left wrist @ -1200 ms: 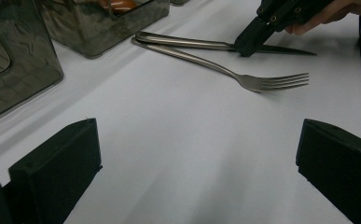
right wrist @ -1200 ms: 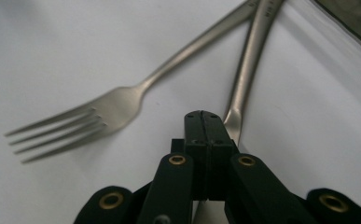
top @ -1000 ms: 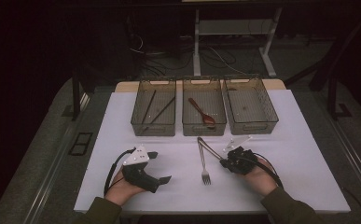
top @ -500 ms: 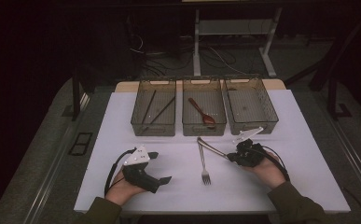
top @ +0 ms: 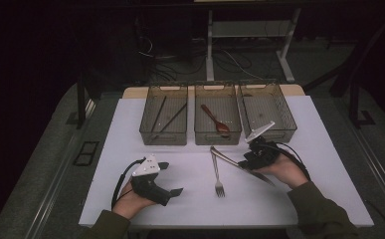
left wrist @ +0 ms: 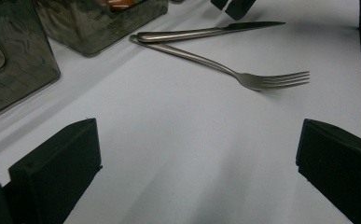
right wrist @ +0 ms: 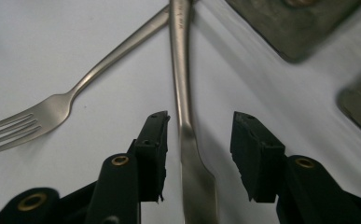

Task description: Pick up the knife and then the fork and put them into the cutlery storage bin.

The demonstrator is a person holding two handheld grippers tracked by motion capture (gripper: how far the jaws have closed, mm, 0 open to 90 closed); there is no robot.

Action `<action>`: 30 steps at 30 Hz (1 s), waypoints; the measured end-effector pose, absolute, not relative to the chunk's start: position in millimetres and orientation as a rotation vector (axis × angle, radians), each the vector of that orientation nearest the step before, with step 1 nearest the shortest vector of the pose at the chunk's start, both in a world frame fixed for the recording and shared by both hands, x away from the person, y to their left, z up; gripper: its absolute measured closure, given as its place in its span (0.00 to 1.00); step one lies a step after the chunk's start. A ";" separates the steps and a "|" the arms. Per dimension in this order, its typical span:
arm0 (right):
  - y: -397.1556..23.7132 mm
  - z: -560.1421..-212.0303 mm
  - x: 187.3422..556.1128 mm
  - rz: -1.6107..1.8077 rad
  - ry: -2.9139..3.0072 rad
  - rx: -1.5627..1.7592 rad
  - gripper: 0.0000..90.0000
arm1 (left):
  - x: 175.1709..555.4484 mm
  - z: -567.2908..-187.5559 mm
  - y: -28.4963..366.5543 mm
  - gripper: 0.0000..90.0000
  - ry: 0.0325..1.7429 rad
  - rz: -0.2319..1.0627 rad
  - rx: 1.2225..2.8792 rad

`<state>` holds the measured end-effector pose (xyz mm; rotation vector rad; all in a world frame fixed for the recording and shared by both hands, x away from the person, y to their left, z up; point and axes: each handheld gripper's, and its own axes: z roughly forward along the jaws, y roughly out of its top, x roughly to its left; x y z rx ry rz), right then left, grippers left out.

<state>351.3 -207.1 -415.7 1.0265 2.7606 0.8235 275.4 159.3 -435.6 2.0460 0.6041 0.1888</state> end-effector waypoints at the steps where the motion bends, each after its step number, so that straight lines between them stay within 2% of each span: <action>1: -203.4 -415.9 353.1 0.813 2.773 1.013 0.61 | 275.4 -435.7 159.3 0.00 0.603 0.189 2.045; 5: -189.0 -414.5 358.1 0.758 2.798 0.991 0.62 | 275.4 -436.0 159.5 0.00 0.602 0.188 2.043; 11: -175.1 -415.7 368.2 0.634 2.871 0.941 0.71 | 275.3 -435.9 159.7 0.00 0.602 0.186 2.043; 30: -155.5 -420.9 379.7 0.392 2.978 0.800 0.85 | 274.9 -436.4 159.7 0.00 0.604 0.185 2.042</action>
